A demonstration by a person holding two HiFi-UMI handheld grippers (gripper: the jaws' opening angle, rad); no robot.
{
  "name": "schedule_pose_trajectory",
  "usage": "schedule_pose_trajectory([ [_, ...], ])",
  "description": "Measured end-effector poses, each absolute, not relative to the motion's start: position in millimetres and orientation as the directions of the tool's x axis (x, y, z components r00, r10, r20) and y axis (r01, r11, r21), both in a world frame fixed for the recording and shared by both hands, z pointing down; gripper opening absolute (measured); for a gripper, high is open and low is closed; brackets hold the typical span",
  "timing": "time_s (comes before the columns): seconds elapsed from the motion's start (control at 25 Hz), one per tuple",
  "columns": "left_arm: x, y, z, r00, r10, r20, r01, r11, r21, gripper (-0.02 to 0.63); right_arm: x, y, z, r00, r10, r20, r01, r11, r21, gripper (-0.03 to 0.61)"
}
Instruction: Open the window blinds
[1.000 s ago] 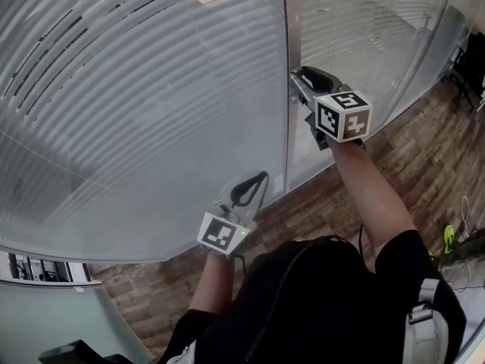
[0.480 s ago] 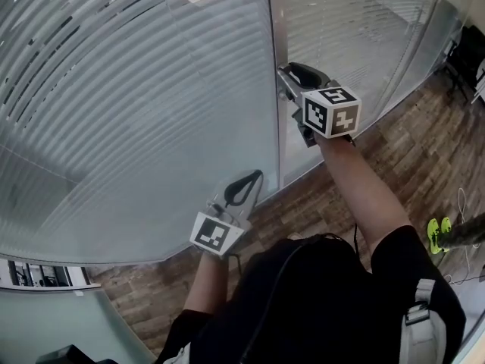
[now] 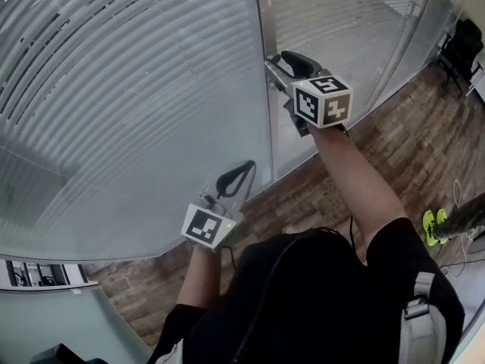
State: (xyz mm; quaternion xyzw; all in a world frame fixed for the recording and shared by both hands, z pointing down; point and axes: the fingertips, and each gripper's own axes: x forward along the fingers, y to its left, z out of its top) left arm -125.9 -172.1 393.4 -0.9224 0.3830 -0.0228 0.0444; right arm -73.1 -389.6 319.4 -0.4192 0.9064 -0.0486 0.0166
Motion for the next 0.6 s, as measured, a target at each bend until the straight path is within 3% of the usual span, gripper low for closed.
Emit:
schedule_pose_trajectory([
  [0.32, -129.8, -166.6, 394.0, 0.705, -0.71, 0.002, -0.707, -0.703, -0.077, 0.004, -63.6, -371.9, 353.5, -0.662, -0.743, 0.098, -0.733, 0.669, 0.118, 0.233],
  [0.44, -132.4, -165.6, 392.7, 0.699, -0.715, -0.001, -0.714, -0.697, -0.072, 0.005, -65.3, -369.7, 334.9, -0.611, -0.783, 0.114, -0.675, 0.591, 0.442, 0.233],
  [0.52, -135.1, -165.7, 392.5, 0.693, -0.721, -0.005, -0.719, -0.691, -0.072, 0.005, -71.5, -367.9, 317.2, -0.558, -0.823, 0.11, -0.541, 0.461, 0.703, 0.233],
  [0.6, -137.0, -164.9, 393.7, 0.689, -0.725, -0.006, -0.723, -0.687, -0.076, 0.005, -78.8, -368.7, 314.7, -0.528, -0.841, 0.118, -0.374, 0.355, 0.857, 0.233],
])
